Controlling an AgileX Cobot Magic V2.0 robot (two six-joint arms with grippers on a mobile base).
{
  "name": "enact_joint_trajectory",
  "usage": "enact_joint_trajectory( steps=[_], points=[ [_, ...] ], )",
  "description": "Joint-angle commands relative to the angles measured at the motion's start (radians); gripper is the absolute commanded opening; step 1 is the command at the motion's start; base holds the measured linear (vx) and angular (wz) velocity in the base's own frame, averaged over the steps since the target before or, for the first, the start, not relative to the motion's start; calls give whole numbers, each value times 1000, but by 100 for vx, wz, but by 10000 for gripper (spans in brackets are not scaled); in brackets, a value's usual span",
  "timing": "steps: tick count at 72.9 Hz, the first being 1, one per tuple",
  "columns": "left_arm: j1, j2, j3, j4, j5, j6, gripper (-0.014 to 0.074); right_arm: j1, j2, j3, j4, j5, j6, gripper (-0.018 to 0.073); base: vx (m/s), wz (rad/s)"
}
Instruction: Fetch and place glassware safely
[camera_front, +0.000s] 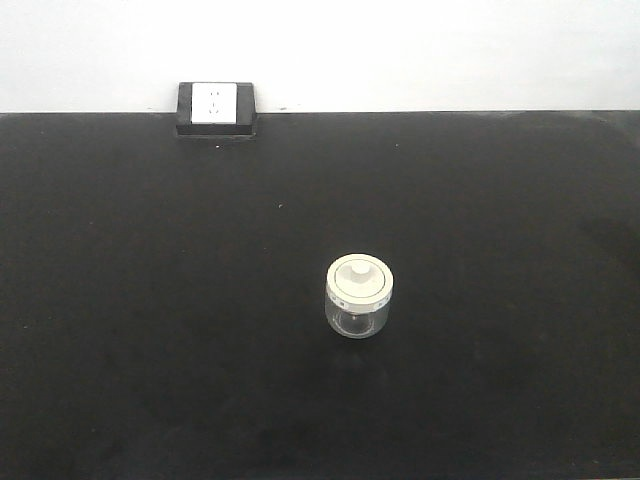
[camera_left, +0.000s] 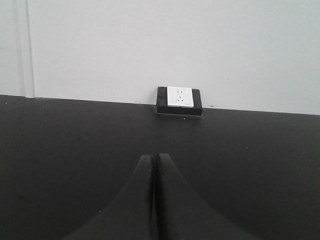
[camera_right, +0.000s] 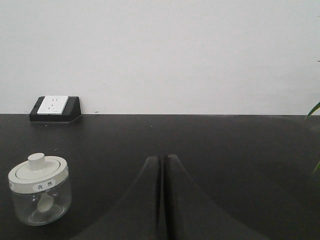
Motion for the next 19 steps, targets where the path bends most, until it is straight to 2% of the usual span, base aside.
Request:
enact_joint_trajectory(
  steps=[1,19],
  points=[
    [-1,-10,31,-3,-71,-2,-7,-6,-9,19,-8,-71,-8,-8,0,0],
    [-1,-10,31,-3,-71,-2,-7,-6,-9,19,-8,-71,-8,-8,0,0]
  ],
)
